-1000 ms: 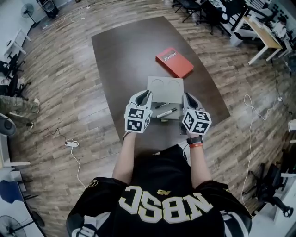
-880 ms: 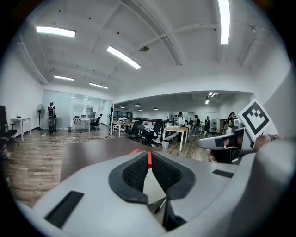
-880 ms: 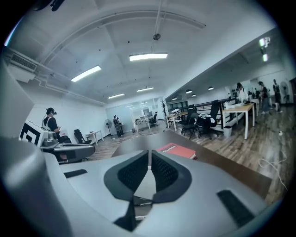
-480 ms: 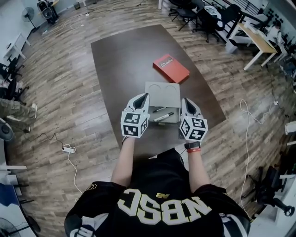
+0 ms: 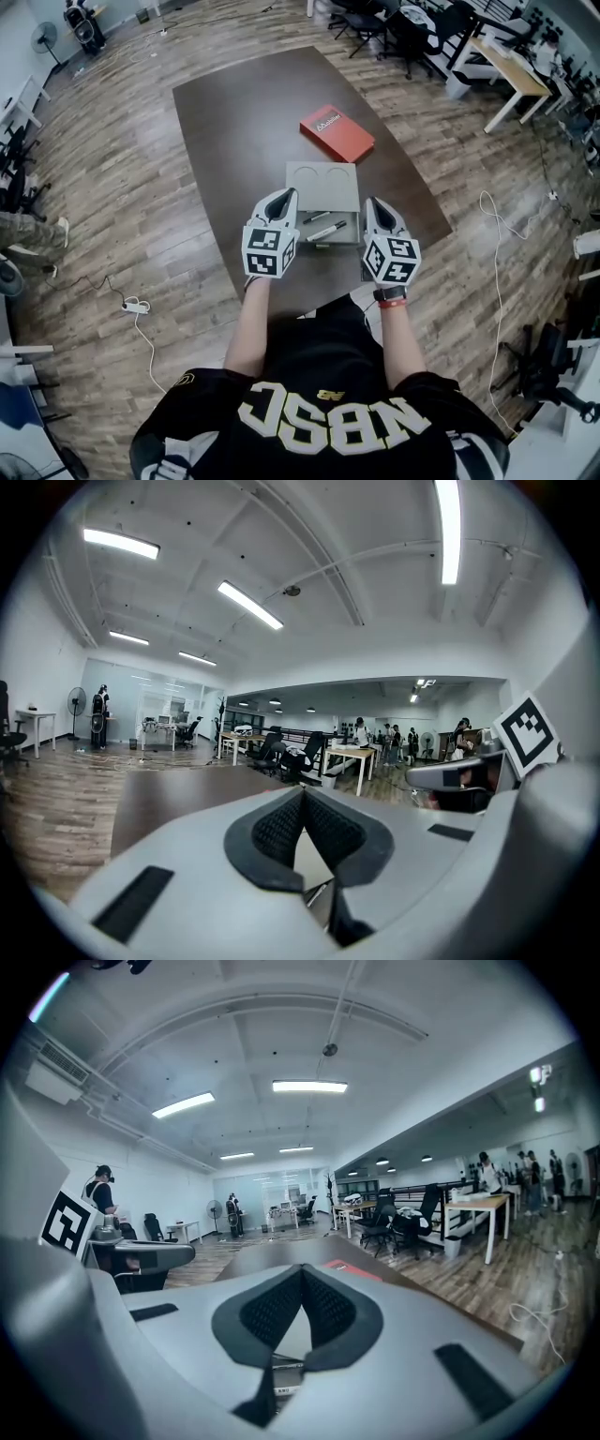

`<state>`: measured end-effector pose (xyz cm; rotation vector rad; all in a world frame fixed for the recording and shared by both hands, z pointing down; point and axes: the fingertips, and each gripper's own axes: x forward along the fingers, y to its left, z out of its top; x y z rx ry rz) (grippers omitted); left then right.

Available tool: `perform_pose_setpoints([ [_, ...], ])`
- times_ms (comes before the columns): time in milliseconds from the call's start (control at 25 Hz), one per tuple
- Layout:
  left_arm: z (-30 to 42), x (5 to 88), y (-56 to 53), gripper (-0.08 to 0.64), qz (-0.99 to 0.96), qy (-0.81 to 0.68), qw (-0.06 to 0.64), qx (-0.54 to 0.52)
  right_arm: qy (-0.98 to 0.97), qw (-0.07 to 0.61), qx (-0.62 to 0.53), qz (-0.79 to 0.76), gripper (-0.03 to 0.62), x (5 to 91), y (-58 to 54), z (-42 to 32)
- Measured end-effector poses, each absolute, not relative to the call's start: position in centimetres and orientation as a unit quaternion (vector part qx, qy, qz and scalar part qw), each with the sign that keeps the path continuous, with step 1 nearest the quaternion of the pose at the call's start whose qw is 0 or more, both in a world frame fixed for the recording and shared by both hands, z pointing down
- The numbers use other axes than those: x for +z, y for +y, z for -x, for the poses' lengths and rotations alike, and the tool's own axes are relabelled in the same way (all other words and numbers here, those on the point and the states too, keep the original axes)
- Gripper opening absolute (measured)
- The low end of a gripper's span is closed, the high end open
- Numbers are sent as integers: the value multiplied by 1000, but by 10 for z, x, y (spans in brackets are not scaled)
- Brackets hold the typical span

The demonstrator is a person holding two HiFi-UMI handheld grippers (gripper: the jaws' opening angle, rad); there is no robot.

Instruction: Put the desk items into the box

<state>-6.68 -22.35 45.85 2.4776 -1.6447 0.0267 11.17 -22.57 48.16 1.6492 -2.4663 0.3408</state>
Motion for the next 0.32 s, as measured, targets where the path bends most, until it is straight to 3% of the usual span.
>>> perform_pose_setpoints([
  [320,34,502,-231,15,-854,-508,90,67,-827,86,119,-543,8,494,-226,-118],
])
